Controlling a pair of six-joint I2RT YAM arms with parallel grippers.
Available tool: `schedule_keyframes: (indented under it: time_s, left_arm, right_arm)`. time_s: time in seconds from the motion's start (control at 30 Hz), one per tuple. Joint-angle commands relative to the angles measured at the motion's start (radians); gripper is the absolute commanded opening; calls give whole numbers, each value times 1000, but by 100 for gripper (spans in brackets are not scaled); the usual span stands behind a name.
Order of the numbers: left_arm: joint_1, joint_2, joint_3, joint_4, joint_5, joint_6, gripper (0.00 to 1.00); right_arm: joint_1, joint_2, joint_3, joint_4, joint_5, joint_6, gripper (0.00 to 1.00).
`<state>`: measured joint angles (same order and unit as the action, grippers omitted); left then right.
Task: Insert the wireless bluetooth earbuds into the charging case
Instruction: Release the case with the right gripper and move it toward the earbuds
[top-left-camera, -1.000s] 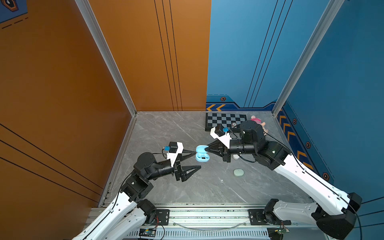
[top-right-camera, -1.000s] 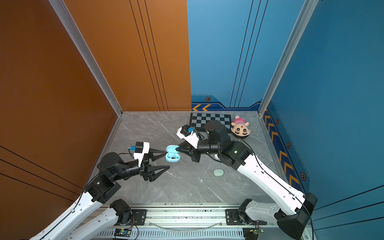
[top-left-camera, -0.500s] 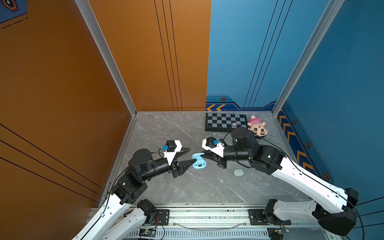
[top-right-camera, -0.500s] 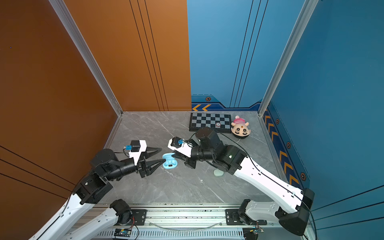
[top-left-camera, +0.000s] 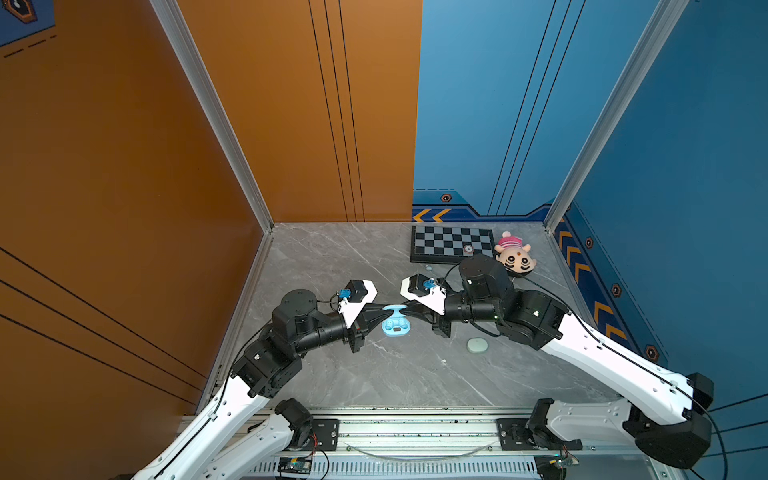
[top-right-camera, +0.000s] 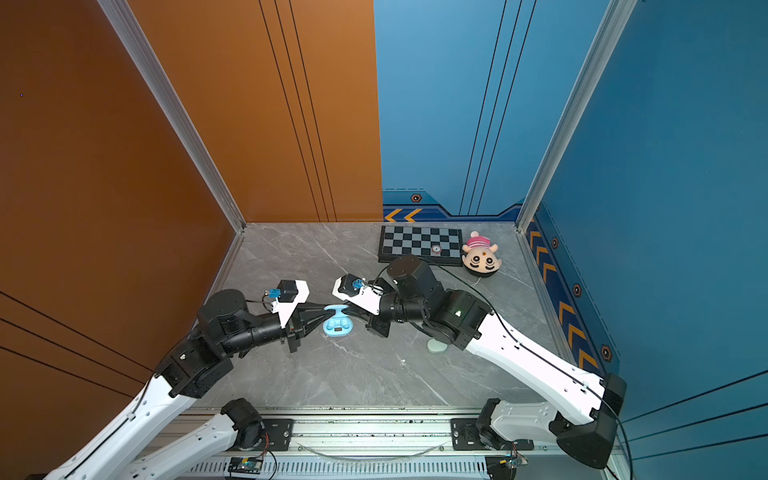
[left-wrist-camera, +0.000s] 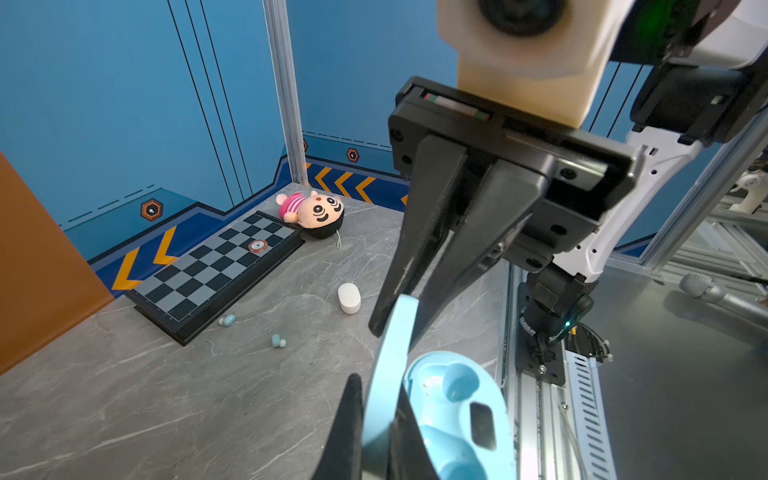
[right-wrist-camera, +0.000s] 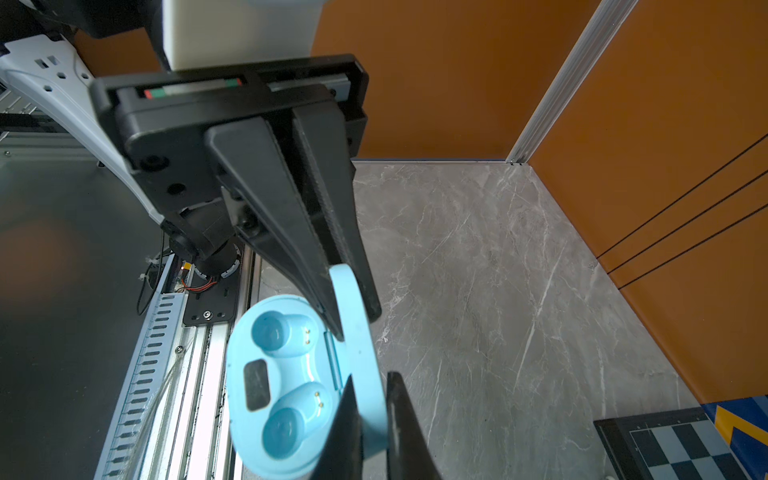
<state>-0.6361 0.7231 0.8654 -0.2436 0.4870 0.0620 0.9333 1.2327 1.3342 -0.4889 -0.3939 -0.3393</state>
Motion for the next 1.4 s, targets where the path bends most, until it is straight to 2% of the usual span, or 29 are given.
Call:
schedule_keyframes:
  time_s: [0.0, 0.07, 0.13, 0.2, 0.27, 0.33, 0.5, 0.57, 0.7, 0.77, 0.87, 1.0, 1.13, 1.37]
  left_arm:
    - [-7, 3, 24, -6, -36, -26, 0]
    - [-7, -3, 19, -1, -51, -49, 0]
    - [-5, -12, 5, 13, -75, -69, 0]
    - [-4, -27, -17, 34, -107, -95, 0]
    - [-1, -40, -40, 46, -138, -124, 0]
    - [7, -51, -65, 96, -166, -156, 0]
    - [28, -51, -116, 151, -208, -235, 0]
    - [37, -47, -135, 181, -217, -260, 0]
    - [46, -32, -160, 216, -231, -293, 0]
    - [47, -24, -163, 214, -240, -306, 0]
    - [50, -21, -167, 218, -252, -317, 0]
    - [57, -15, -185, 222, -245, -294, 0]
    - [62, -4, -220, 231, -252, -281, 0]
    - [74, 27, -298, 349, -284, -331, 0]
  right_arm:
    - [10, -2, 25, -14, -2, 4, 11]
    - [7, -8, 23, -13, 0, 14, 20]
    - [4, -17, 20, -2, 22, 49, 33]
    - [-4, -28, 20, 24, 60, 138, 44]
    - [-23, -34, 25, 49, 95, 249, 50]
    - [-57, -38, 27, 71, 107, 390, 50]
    - [-204, -35, 4, 99, 112, 851, 46]
    - [-266, -37, -19, 84, 113, 932, 47]
    - [-310, -37, -56, -2, 310, 1072, 46]
    - [-347, 2, -56, -84, 381, 1157, 45]
    - [-386, 94, -65, -156, 418, 1258, 45]
    - [-414, 264, -49, -155, 393, 1306, 44]
    - [-435, 466, 59, -150, 315, 1241, 47]
    - [-460, 733, 261, -136, 323, 1127, 50]
